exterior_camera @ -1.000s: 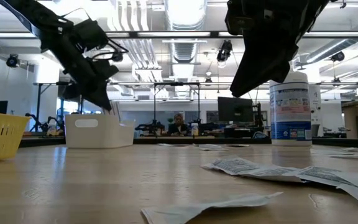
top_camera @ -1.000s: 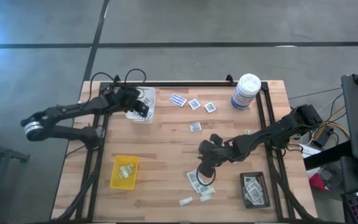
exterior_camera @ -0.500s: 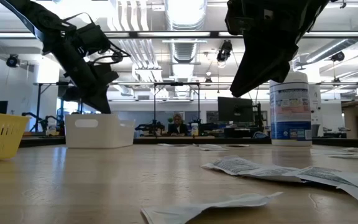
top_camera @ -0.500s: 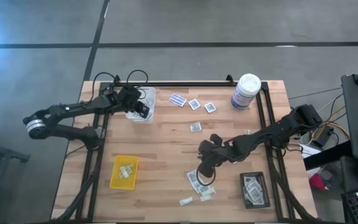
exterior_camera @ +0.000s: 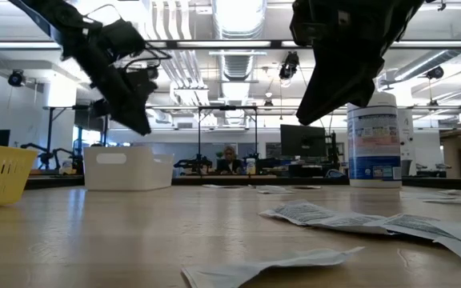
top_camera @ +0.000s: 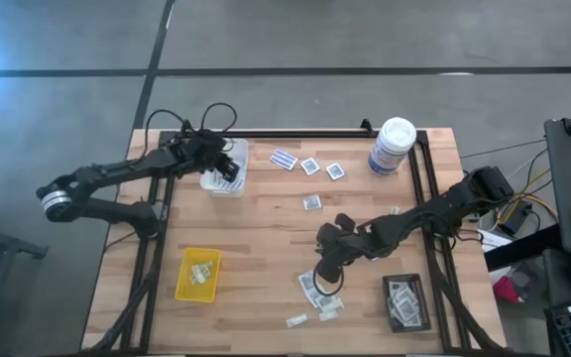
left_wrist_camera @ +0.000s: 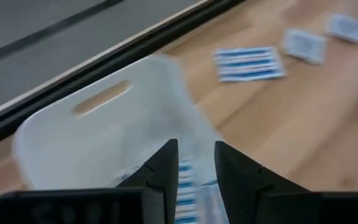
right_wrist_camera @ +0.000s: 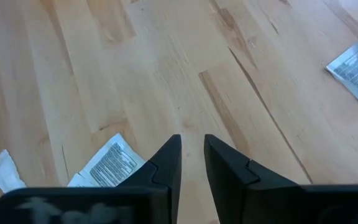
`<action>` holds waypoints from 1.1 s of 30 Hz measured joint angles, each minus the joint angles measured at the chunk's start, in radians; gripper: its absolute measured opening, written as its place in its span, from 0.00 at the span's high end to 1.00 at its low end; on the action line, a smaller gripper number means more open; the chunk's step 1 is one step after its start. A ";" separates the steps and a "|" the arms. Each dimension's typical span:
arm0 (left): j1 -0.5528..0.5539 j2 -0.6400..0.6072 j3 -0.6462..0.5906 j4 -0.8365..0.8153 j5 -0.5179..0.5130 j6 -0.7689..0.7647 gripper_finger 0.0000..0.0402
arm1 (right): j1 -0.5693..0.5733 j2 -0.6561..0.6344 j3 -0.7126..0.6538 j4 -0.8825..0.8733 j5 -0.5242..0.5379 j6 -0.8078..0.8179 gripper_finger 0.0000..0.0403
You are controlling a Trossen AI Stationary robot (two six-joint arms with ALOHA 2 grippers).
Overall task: Pick & Place First Aid Supplies
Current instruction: Put the towelette pack into the black bin
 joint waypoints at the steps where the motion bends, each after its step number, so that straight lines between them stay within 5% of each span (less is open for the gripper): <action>1: -0.003 -0.001 0.013 0.000 0.037 0.014 0.76 | 0.000 0.000 0.000 0.000 0.000 0.014 0.84; 7: -0.089 -0.002 0.063 0.009 0.232 0.083 0.76 | 0.018 0.000 0.000 0.004 -0.007 0.025 0.83; 23: -0.678 0.022 0.056 0.184 0.139 0.109 0.76 | 0.070 0.010 0.000 0.106 -0.011 0.024 0.85; 33: -0.836 0.153 0.055 0.218 0.088 0.052 0.76 | 0.076 0.165 0.005 0.260 -0.199 -0.046 0.89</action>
